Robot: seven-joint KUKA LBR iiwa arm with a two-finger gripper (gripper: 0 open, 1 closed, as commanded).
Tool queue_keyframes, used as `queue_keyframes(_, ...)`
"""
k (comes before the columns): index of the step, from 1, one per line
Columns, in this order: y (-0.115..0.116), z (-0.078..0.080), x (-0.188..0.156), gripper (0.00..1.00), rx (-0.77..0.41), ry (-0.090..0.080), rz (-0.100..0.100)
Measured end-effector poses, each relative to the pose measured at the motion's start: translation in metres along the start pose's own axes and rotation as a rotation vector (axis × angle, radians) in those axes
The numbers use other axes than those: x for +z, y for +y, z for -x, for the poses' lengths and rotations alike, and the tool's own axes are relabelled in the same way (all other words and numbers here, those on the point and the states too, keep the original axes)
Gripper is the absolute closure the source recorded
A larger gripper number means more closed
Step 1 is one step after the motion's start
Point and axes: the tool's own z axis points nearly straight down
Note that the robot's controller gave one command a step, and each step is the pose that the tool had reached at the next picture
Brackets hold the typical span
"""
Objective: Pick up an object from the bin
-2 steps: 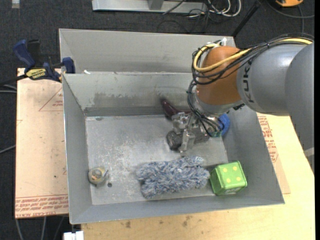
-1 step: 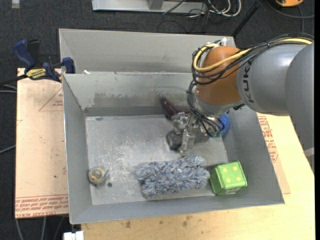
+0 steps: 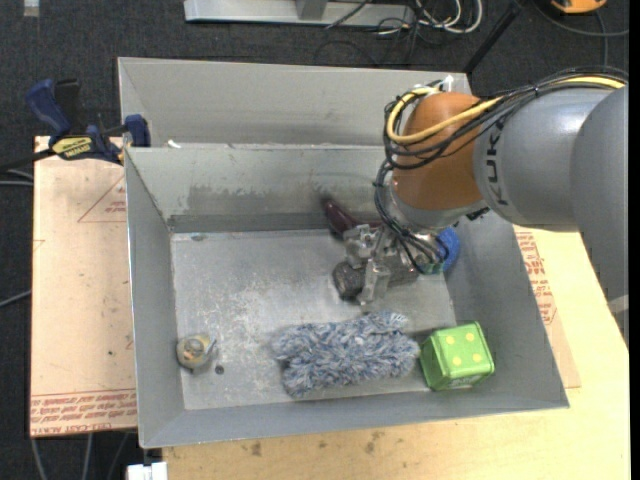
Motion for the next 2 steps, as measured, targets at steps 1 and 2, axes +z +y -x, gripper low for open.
queue_keyframes(1, 0.0000, 0.0000, 0.0000, 1.00, 0.000, 0.000, 0.000)
queue_keyframes(2, 0.0000, 0.0000, 0.0000, 1.00, 0.000, 0.000, 0.000)
